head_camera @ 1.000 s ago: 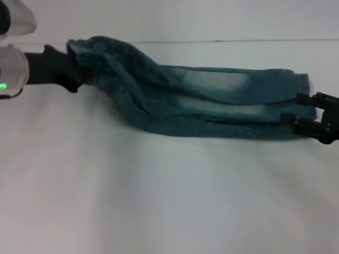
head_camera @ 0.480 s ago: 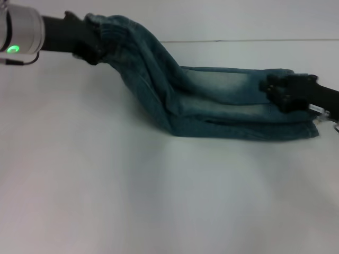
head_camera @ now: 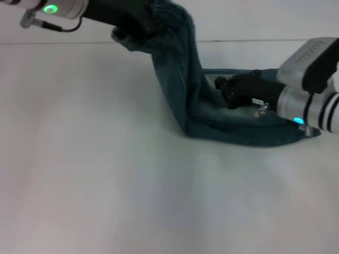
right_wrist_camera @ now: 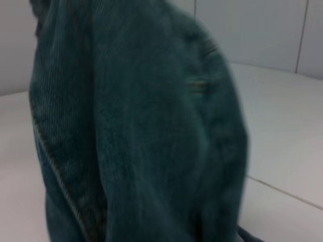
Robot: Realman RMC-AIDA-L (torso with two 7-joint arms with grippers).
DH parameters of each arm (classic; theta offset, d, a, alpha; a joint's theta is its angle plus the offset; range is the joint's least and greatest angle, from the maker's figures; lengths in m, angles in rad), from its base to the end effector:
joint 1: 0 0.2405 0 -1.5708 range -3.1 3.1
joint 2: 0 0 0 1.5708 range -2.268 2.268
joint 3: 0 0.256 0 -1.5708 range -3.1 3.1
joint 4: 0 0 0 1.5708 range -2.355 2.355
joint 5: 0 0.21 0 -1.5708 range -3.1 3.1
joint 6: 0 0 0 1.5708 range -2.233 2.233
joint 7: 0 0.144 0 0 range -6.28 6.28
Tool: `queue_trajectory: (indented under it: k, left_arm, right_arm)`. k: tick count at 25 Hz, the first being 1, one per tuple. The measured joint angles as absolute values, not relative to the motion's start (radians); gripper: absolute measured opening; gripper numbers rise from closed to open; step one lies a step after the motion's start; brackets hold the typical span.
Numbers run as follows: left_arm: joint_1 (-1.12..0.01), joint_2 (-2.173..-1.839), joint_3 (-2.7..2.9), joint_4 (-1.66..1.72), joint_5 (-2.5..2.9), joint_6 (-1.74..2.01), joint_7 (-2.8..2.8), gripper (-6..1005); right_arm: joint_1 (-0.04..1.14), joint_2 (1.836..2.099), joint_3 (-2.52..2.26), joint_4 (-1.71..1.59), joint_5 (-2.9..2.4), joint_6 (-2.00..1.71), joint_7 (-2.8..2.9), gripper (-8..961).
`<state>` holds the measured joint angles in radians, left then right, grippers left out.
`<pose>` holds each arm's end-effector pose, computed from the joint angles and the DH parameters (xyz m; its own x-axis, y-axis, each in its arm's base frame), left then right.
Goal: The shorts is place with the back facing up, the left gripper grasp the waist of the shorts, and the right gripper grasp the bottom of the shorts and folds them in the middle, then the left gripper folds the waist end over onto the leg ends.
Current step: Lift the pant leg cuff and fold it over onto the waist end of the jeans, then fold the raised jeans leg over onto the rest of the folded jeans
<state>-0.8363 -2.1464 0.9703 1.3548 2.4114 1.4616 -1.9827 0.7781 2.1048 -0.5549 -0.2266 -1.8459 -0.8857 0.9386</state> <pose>-0.0807 0.4130 0.0457 0.9903 0.1028 0.0931 0.1338 -0.8850 -0.4460 0.2541 0.4067 -0.0634 0.8566 -0.2572 -0.4474 -0.4851 -0.6971 -0.5280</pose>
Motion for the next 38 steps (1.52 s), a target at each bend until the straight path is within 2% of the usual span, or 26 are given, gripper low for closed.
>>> queue_trajectory:
  k: [8,21,25,32,38]
  left_arm:
    - [-0.909,-2.161,1.010,1.403,2.411,1.536,-2.018,107]
    - [-0.969,-2.163,1.143,1.321,2.411,1.464,-2.035,112]
    - [-0.970,-2.163,1.172,1.291,2.412,1.428,-2.039,114]
    - [-0.975,-2.167,1.255,1.260,2.412,1.359,-2.051,116]
    - [-1.003,-2.173,1.397,1.186,2.402,1.208,-2.098,119]
  right_arm:
    - [0.848,2.108,-0.556,-0.111,-1.819,-0.821,0.836,-2]
    - [0.839,2.105,-0.583,-0.048,-1.825,-0.897,0.820,-1]
    - [0.760,2.093,-0.583,-0.102,-1.823,-0.972,0.845,-2]
    - [0.449,2.088,-0.575,-0.437,-1.819,-1.290,0.990,-2]
    - [0.272,2.088,-0.549,-0.550,-1.819,-1.458,1.019,-1]
